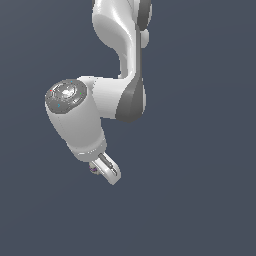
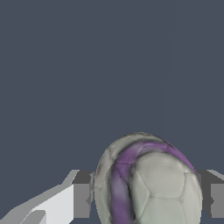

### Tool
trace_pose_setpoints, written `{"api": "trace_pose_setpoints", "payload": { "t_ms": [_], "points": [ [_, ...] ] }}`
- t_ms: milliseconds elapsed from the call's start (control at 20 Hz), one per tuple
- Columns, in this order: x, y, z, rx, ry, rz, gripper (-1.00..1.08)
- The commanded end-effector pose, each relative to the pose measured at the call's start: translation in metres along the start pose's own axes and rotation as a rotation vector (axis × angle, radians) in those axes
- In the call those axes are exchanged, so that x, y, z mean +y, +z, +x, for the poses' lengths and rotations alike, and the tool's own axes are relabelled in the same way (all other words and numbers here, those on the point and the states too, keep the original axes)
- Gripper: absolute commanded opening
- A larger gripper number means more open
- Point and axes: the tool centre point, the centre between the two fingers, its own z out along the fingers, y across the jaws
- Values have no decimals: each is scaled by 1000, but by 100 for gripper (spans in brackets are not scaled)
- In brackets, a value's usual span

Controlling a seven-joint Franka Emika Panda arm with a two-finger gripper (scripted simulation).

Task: Pick up the object and move it to a goal position.

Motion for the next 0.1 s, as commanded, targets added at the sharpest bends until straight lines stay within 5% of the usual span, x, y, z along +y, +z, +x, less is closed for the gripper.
{"api": "trace_pose_setpoints", "payload": {
  "t_ms": [0, 50],
  "points": [
    [-1, -1, 1, 1, 0, 1, -100],
    [-1, -1, 1, 1, 0, 1, -100]
  ]
}}
